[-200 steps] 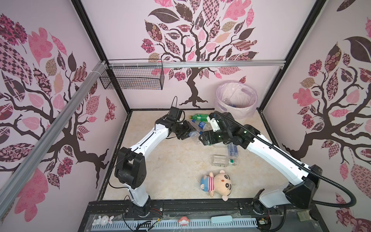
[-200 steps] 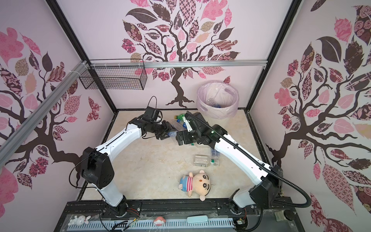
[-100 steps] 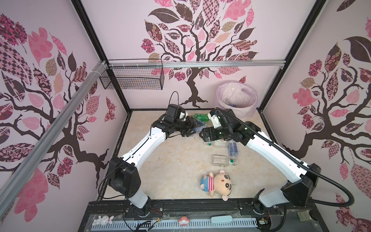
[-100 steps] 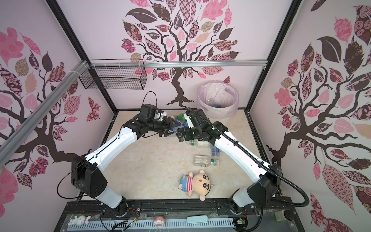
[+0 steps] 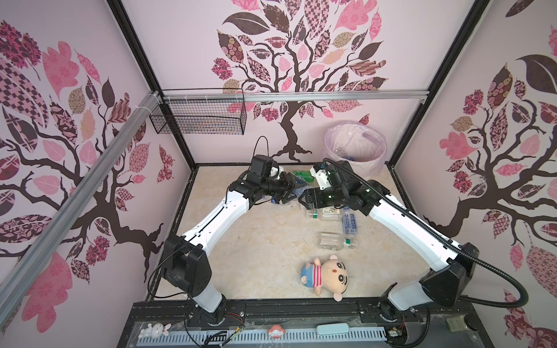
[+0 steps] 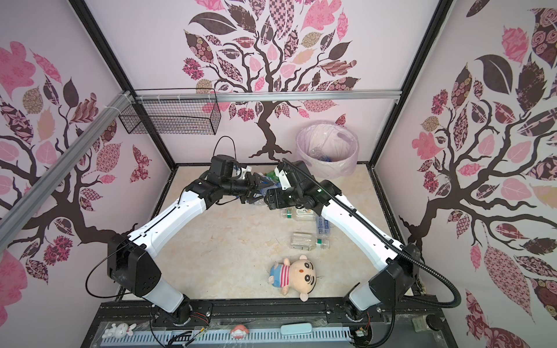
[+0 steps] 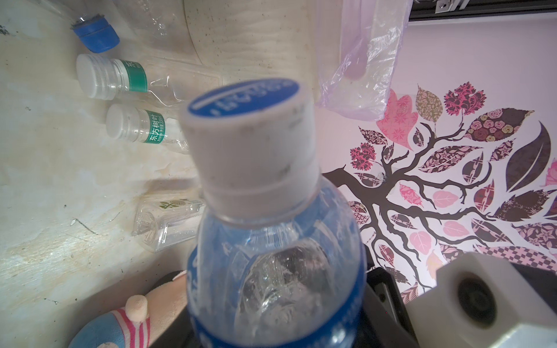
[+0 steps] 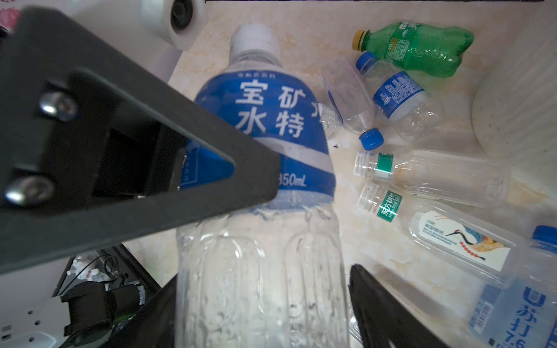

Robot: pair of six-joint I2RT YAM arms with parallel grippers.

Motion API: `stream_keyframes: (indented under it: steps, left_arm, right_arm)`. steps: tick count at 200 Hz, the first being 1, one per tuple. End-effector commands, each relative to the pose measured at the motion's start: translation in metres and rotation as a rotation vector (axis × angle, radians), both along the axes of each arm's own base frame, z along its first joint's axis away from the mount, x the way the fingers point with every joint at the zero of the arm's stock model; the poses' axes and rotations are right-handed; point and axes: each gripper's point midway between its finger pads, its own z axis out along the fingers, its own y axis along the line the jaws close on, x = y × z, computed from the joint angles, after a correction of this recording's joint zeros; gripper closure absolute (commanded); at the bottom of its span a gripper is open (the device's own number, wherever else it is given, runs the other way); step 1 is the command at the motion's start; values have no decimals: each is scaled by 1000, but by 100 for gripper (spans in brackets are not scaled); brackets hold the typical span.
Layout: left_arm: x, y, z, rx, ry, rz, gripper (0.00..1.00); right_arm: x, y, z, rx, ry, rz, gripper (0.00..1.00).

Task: Throw the plastic bottles in the bin
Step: 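Lift the blue-labelled bottle with the left gripper while the right gripper grasps its body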

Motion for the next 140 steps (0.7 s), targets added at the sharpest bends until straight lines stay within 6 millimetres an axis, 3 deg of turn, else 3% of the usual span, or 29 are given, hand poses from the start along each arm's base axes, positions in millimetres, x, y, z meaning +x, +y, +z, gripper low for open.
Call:
stream_keyframes:
  steps: [1,50,78,106,140]
  left_arm:
    - [-1,-3,2,-20,0,-9,42]
    - [7,7,5,-6,19,31,34]
    - [14,21,11,1,32,76,19]
    - [20,28,33,-20,13,106,9]
    - [18,29,71,-67,-47,130,3]
  right_arm:
    - [3,3,-3,14,12,-2,24]
    - [5,-3,0,13,-7,-40,41]
    - [9,-11,5,15,-28,-73,45]
    - [15,-26,20,-4,-72,-116,46]
    - [26,-52,52,-10,-153,-186,46]
